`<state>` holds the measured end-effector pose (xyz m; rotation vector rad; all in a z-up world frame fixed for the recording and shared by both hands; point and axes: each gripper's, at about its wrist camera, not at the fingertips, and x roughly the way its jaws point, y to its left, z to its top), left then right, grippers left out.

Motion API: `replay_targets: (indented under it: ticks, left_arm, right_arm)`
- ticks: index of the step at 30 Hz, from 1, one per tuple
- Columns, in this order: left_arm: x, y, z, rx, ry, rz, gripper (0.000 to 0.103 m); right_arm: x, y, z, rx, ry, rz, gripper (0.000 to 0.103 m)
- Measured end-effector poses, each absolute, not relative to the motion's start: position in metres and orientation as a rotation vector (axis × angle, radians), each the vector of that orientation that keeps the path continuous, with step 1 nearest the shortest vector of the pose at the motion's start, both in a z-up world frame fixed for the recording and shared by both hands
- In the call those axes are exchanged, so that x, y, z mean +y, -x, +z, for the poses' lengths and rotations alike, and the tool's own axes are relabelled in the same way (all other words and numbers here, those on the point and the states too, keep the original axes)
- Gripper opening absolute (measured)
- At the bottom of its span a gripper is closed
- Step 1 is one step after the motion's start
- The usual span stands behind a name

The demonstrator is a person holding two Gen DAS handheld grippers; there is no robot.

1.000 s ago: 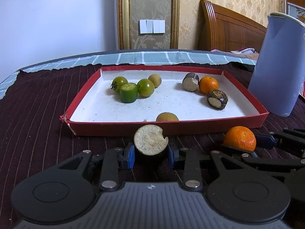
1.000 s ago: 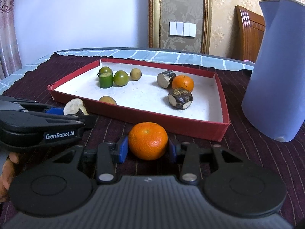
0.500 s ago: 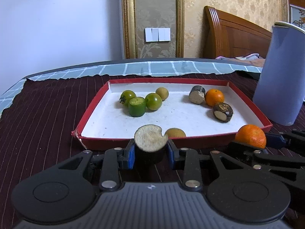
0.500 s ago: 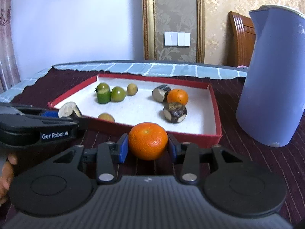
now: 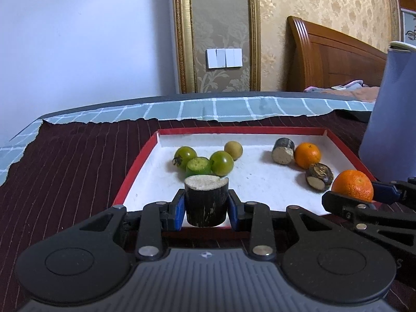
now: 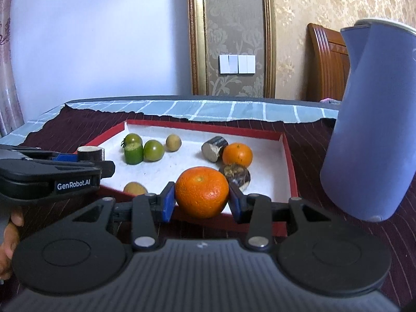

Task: Organize fruits
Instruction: 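Carry the cut piece and the orange over the tray with both tools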

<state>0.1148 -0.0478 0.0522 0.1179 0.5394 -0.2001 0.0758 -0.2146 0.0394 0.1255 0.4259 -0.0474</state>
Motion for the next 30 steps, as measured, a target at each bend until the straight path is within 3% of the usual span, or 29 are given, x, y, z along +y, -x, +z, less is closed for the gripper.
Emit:
replay_targets:
  ticks: [30]
  left_arm:
    - [-0.066, -0.164, 0.051, 0.544, -0.191, -0.148, 0.032]
  right_arm:
    - [-0.217, -0.126, 0.046, 0.455, -0.073, -0.055, 0.04]
